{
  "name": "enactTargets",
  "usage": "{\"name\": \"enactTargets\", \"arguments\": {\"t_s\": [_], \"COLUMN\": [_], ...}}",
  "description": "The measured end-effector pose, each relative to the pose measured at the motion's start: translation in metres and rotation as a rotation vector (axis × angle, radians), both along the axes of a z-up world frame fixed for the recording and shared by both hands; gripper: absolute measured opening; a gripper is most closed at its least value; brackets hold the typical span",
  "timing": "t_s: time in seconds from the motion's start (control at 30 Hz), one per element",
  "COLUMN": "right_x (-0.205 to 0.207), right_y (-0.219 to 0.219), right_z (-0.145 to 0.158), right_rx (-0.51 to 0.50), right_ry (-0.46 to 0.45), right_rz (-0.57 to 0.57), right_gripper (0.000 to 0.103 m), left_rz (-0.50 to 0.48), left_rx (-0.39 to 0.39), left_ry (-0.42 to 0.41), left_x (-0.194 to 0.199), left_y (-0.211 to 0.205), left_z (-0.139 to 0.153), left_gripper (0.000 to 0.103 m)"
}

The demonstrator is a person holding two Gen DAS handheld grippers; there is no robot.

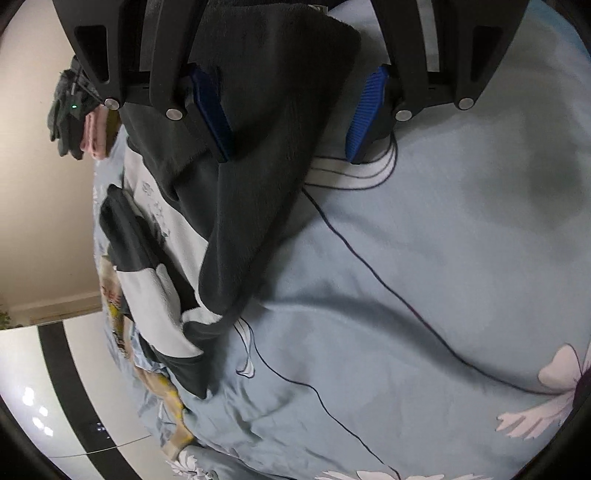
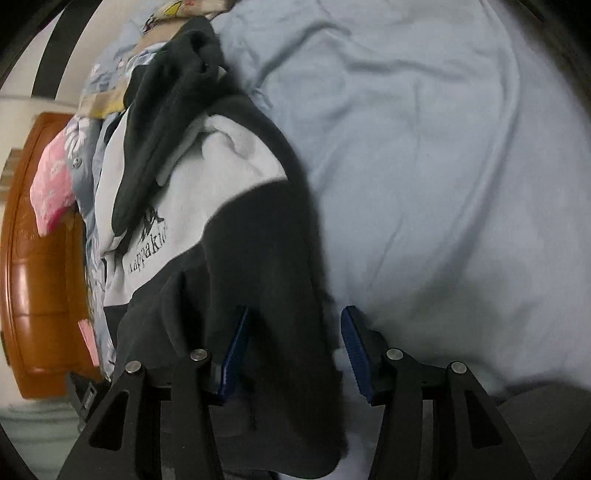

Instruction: Fold clothes

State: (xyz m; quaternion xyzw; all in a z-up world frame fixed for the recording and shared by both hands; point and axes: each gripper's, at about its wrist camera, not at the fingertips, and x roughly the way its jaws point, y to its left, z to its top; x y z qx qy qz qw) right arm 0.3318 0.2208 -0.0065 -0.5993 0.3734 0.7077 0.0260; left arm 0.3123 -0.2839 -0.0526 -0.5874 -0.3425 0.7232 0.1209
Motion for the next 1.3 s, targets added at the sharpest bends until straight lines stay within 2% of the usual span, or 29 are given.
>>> {"name": "enactTargets", "arguments": {"t_s": [0.3, 0.37, 0.4, 0.5, 0.53, 0.57, 0.6, 0.63, 0.7, 0.77, 0.93, 1.0, 1.07, 1.17, 1.3], "right_x": [0.026, 0.031, 0.033, 0.039, 0.041, 0.043, 0.044, 0.046, 0.048, 0.049, 0.057, 0.056, 0.06, 0.061, 0.021], "right_y": [-0.035, -0.043, -0.046, -0.049, -0.05, -0.051, -0.052, -0.052, -0.05, -0.042, -0.008, -0.011, -0.011, 0.016, 0.014], "right_z": [-0.002, -0.003, -0.002, 0.001, 0.002, 0.003, 0.006, 0.01, 0.023, 0.044, 0.095, 0.098, 0.099, 0.112, 0.133], "right_rx": [-0.01, -0.006, -0.006, -0.012, -0.015, -0.017, -0.018, -0.016, -0.004, 0.024, 0.02, 0.034, 0.027, -0.014, -0.015], "right_ry": [-0.056, -0.075, -0.08, -0.095, -0.099, -0.104, -0.103, -0.086, -0.042, 0.019, 0.188, 0.191, 0.197, 0.24, 0.312], "right_rz": [0.092, 0.135, 0.148, 0.165, 0.168, 0.171, 0.176, 0.184, 0.194, 0.192, 0.141, 0.143, 0.132, 0.103, 0.11], "right_gripper": [0.052, 0.049, 0.043, 0.031, 0.026, 0.023, 0.015, 0.01, 0.009, 0.008, 0.008, 0.008, 0.008, 0.008, 0.008], "left_rz": [-0.029, -0.024, -0.028, -0.029, -0.028, -0.028, -0.028, -0.025, 0.002, 0.046, 0.034, -0.003, 0.013, 0.016, -0.015], "left_rx": [0.116, 0.136, 0.142, 0.154, 0.165, 0.173, 0.181, 0.187, 0.187, 0.201, 0.194, 0.143, 0.152, 0.146, 0.106], "left_ry": [0.004, 0.01, 0.013, 0.01, 0.009, 0.013, 0.017, 0.024, 0.056, 0.115, 0.267, 0.266, 0.262, 0.275, 0.327], "left_x": [0.02, 0.024, 0.027, 0.034, 0.036, 0.038, 0.04, 0.042, 0.044, 0.043, 0.027, 0.022, 0.019, 0.007, -0.025], "left_y": [-0.002, -0.002, -0.003, -0.004, -0.004, -0.004, -0.005, -0.005, -0.008, -0.019, -0.027, -0.019, -0.018, -0.017, -0.011], "left_z": [-0.01, -0.011, -0.011, -0.012, -0.012, -0.011, -0.01, -0.009, 0.001, 0.022, 0.083, 0.091, 0.099, 0.114, 0.141], "left_gripper": [0.065, 0.064, 0.063, 0.054, 0.048, 0.036, 0.029, 0.025, 0.021, 0.018, 0.017, 0.017, 0.017, 0.017, 0.017]}}
